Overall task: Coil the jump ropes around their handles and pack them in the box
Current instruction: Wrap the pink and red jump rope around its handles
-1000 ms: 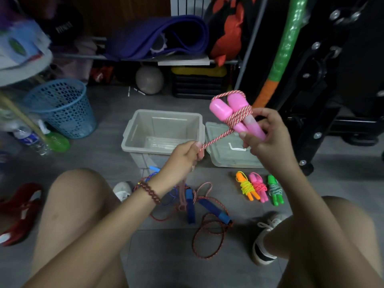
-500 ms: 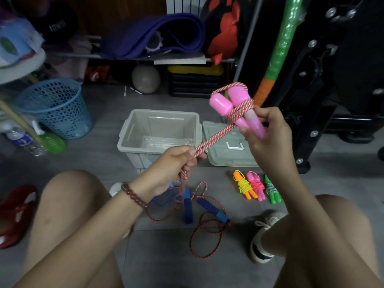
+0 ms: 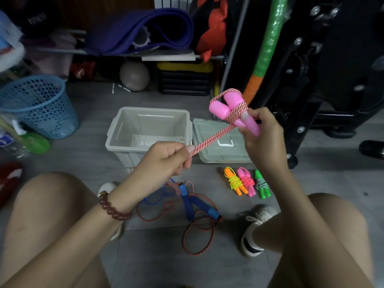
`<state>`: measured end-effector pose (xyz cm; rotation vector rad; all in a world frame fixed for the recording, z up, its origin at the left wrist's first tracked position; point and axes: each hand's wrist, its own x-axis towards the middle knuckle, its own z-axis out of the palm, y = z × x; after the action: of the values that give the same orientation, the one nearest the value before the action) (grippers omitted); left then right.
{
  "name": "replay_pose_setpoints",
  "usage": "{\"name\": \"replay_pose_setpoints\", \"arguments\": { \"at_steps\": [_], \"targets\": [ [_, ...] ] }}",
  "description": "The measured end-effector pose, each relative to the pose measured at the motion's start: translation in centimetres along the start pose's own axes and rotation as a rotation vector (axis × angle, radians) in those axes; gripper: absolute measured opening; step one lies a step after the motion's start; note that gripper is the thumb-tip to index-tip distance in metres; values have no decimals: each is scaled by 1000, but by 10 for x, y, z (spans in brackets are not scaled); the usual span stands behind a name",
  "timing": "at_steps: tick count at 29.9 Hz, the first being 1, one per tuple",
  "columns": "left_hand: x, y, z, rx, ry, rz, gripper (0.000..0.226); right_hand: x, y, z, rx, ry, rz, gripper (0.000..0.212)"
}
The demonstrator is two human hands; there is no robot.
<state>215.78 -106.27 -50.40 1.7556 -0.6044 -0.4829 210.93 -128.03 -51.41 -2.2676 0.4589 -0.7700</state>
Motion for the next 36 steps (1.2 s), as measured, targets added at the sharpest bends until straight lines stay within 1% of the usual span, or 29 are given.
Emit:
{"name": "replay_pose_setpoints", "arguments": {
  "at_steps": [4, 6, 8, 10, 12, 15, 16, 19, 22, 24, 26, 29, 32, 34, 36],
  "targets": [
    [-6, -4, -2, 142, -42, 152, 37, 0, 8, 10, -93, -56, 39, 23],
    [-9, -1, -3, 114, -39, 199, 35, 1, 12, 13, -160, -74, 70, 23],
    [-13, 3, -4, 120, -36, 251, 30, 2, 14, 16, -169, -85, 116, 25],
    [-14, 4, -5, 214, -14, 314, 32, 1, 17, 20, -153, -118, 146, 26],
    [-12, 3, -10, 351, 59, 384, 32, 0, 18, 23, -196, -193, 150, 26],
    [-11, 5, -21, 801, 223, 590, 29, -5, 18, 26, -316, -335, 112, 24],
    [-11, 5, -23, 877, 250, 635, 29, -9, 17, 27, -348, -390, 82, 23],
    [-9, 5, -26, 872, 330, 679, 37, -24, 11, 33, -386, -522, -35, 18],
    [-5, 2, -29, 902, 412, 669, 37, -38, 9, 40, -298, -662, -121, 15],
    [-1, 1, -31, 918, 451, 628, 38, -47, 10, 44, -249, -776, -199, 18],
    [6, -4, -33, 923, 485, 587, 40, -56, 9, 46, -222, -854, -242, 21],
    [18, -15, -40, 945, 508, 495, 43, -66, 3, 47, -132, -937, -251, 27],
    [30, -25, -47, 889, 496, 336, 37, -71, -10, 44, -3, -1000, -223, 29],
    [37, -32, -49, 851, 468, 243, 35, -72, -17, 40, 91, -1037, -215, 25],
    [41, -36, -48, 831, 427, 192, 35, -73, -22, 36, 164, -1075, -202, 20]
  ]
}}
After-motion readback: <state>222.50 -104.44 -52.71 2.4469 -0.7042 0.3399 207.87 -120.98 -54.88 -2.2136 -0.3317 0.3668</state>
